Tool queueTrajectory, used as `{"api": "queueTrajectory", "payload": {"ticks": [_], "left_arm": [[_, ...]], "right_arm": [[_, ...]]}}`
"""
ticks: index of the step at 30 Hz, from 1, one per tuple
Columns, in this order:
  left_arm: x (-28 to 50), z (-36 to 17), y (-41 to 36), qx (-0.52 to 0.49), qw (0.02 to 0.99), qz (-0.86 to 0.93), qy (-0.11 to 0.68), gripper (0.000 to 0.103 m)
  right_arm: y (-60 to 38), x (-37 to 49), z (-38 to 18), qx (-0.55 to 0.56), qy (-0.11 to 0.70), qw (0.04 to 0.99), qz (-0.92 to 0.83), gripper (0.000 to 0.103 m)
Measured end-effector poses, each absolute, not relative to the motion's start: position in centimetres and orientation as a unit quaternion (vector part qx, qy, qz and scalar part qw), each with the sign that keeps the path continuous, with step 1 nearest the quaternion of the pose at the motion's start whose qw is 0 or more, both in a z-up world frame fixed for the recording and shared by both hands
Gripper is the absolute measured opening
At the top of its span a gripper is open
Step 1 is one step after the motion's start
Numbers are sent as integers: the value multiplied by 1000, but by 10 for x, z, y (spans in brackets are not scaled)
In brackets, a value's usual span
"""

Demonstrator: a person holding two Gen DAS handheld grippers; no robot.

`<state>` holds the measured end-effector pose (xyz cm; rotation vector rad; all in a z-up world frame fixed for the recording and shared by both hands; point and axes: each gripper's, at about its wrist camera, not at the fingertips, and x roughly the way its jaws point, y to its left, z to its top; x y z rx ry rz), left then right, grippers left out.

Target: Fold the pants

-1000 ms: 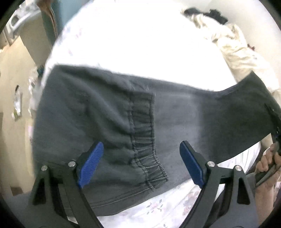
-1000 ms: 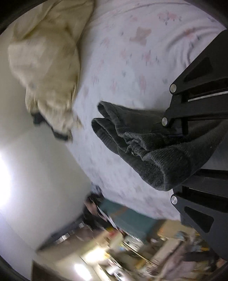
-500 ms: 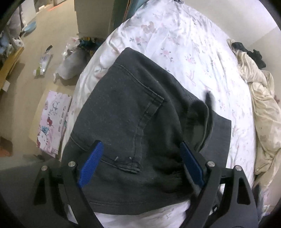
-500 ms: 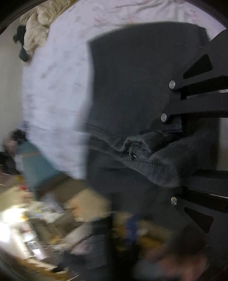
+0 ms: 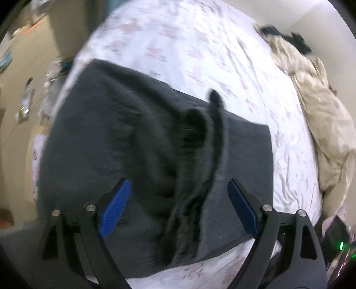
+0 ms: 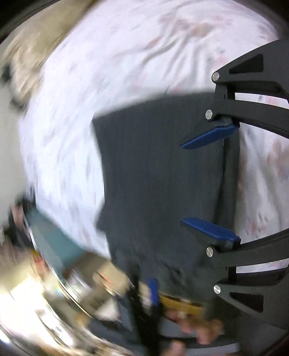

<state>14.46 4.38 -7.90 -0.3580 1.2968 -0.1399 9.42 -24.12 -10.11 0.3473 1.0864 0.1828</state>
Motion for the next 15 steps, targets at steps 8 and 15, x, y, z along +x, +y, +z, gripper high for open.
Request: {"api": "queueTrajectory", "payload": {"ticks": [8, 15], "left_arm": [[188, -94, 10, -111, 799, -94, 584, 7], [177, -51, 4, -68, 850, -105, 512, 9]], "right_arm": [[-288, 104, -140, 267, 550, 790, 41, 63], [-265, 107, -151, 252, 593, 761, 76, 61]]}}
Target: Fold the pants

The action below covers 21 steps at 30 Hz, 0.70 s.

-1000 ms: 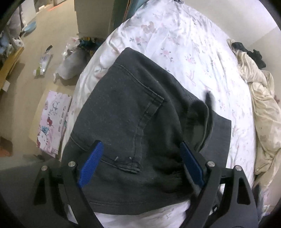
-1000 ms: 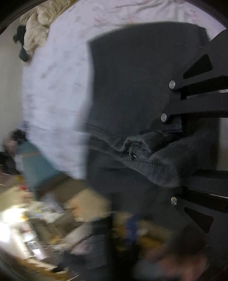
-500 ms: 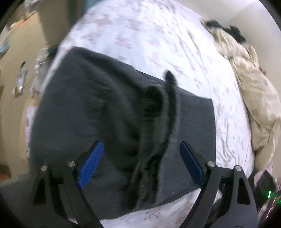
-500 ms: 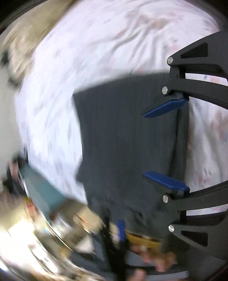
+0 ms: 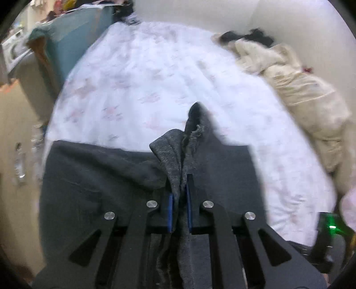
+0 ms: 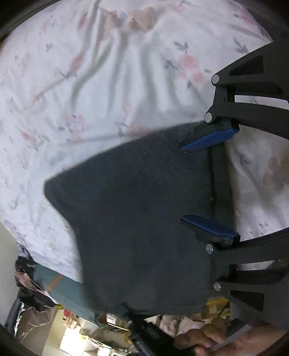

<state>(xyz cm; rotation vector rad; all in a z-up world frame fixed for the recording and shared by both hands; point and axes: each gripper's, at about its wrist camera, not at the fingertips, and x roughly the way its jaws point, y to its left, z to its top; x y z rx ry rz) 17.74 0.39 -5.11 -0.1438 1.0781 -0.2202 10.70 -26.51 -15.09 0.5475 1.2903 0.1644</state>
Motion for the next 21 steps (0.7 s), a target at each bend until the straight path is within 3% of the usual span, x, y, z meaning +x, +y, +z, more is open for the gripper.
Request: {"api": "queueTrajectory", "payload": {"ticks": [3, 4, 5, 6, 7, 8, 9, 10, 11, 12, 13, 14, 21], "left_arm": [[188, -89, 20, -110, 792, -67, 597, 18], [188, -93, 24, -120, 788, -56, 601, 31], [187, -92, 26, -112, 794, -36, 597, 54], [185, -88, 27, -98, 805, -22, 585, 64], [181, -81, 29, -83, 821, -11, 565, 70], [178, -74, 30, -79, 830, -5, 552, 70], [174, -67, 32, -82, 841, -6, 535, 70], [168, -59, 32, -101, 849, -30, 518, 68], [165, -56, 31, -125, 844, -58, 518, 58], [162, -57, 28, -156, 829, -100, 528, 46], [160, -60, 21, -164, 815, -125, 542, 19], [158, -65, 12, -147, 804, -134, 560, 7], [155, -112, -14, -25, 779, -102, 618, 4]], "right_arm": [[-259, 119, -140, 231, 591, 768, 84, 60], [-261, 124, -133, 221, 583, 777, 88, 60], [-262, 131, -128, 213, 576, 784, 88, 60], [-265, 144, -119, 200, 567, 794, 87, 60], [-267, 152, -115, 192, 562, 800, 84, 60], [-272, 171, -109, 182, 553, 809, 77, 59], [-276, 189, -106, 182, 545, 815, 78, 52], [-279, 205, -105, 185, 541, 816, 81, 45], [-280, 225, -107, 188, 541, 815, 86, 16], [-279, 243, -112, 192, 543, 812, 96, 0], [-278, 260, -119, 191, 546, 810, 99, 0], [-274, 272, -125, 180, 553, 808, 91, 0], [-253, 310, -185, 89, 601, 793, 42, 0]]}}
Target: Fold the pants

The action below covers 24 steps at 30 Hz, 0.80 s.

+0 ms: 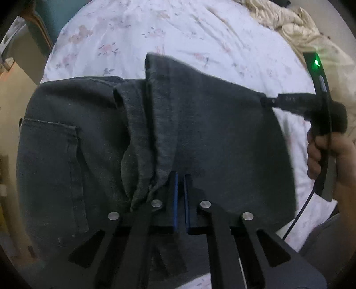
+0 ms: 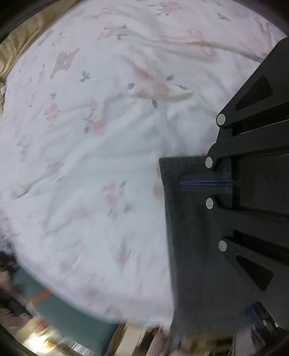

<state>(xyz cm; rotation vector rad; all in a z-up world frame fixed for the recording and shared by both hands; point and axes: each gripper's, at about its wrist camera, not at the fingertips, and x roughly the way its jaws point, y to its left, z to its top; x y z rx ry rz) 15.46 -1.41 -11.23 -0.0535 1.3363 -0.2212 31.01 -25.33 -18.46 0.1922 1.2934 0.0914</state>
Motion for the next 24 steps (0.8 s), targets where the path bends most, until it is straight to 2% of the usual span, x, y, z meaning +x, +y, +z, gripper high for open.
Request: {"api": "queueTrajectory", "payload": {"ticks": [5, 7, 10, 15, 18, 20, 23, 24], "left_arm": [[155, -109, -13, -33, 775, -97, 624, 4], [155, -109, -14, -27, 775, -98, 624, 4], [155, -109, -13, -29, 775, -94, 624, 4], [156, -111, -18, -22, 777, -96, 622, 4], [158, -114, -27, -10, 778, -97, 620, 4], [156, -115, -31, 0, 781, -95, 618, 4], [158, -112, -27, -16, 780, -91, 619, 4], [157, -111, -25, -24, 780, -90, 619, 4]], "right_arm": [[-249, 300, -162, 97, 582, 805, 56, 0], [-258, 271, -138, 102, 575, 808, 79, 0], [-262, 215, -128, 102, 605, 783, 102, 0], [-251, 145, -157, 89, 668, 733, 92, 0], [-245, 131, -188, 53, 694, 715, 69, 0], [-235, 135, -185, 22, 697, 714, 63, 0], [-250, 130, -173, 88, 681, 724, 61, 0], [-255, 127, -168, 114, 671, 729, 63, 5]]}}
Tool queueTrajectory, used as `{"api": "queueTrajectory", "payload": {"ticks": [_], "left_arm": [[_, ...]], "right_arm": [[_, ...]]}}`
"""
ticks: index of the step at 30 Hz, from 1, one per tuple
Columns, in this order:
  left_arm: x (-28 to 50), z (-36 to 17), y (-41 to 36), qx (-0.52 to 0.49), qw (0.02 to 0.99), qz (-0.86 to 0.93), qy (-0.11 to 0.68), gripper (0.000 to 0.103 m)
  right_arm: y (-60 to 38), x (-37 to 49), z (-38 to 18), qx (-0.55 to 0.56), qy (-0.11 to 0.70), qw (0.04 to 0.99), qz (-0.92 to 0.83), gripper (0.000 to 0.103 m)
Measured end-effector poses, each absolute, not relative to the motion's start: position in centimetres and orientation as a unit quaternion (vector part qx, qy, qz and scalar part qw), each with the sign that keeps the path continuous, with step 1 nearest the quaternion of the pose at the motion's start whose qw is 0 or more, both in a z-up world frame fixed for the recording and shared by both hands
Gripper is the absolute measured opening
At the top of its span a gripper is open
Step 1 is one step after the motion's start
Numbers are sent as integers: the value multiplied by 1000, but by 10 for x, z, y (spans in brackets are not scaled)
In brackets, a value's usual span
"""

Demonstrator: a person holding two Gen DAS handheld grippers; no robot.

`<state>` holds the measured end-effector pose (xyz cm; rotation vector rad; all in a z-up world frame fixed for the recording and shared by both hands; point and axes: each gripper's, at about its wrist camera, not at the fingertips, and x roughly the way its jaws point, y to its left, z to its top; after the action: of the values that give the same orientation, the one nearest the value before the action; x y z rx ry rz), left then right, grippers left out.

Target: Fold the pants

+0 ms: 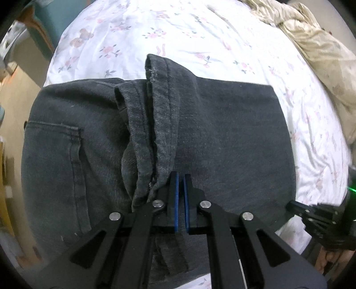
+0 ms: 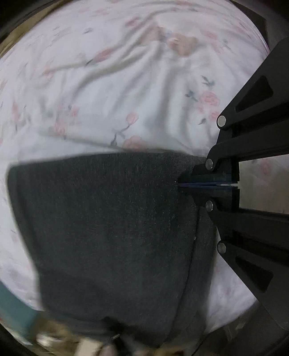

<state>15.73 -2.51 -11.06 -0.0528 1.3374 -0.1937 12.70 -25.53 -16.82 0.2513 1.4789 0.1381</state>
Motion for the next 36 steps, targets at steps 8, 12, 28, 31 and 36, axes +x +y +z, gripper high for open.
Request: {"api": "queueTrajectory", "payload": {"ticks": [8, 12, 28, 31, 36], "left_arm": [[142, -84, -28, -26, 807, -109, 580, 14], [137, -72, -19, -33, 821, -106, 560, 46], [154, -115, 175, -122, 779, 98, 608, 84], [153, -141, 179, -129, 759, 99, 631, 84], [157, -153, 168, -159, 754, 43, 636, 58]], "right_arm": [[-319, 102, -163, 330, 595, 733, 3, 52], [-311, 112, -175, 328, 603, 727, 18, 52], [-299, 112, -167, 304, 607, 731, 73, 53], [-302, 123, -174, 310, 610, 726, 70, 53], [-307, 150, -180, 306, 604, 731, 85, 53]]}}
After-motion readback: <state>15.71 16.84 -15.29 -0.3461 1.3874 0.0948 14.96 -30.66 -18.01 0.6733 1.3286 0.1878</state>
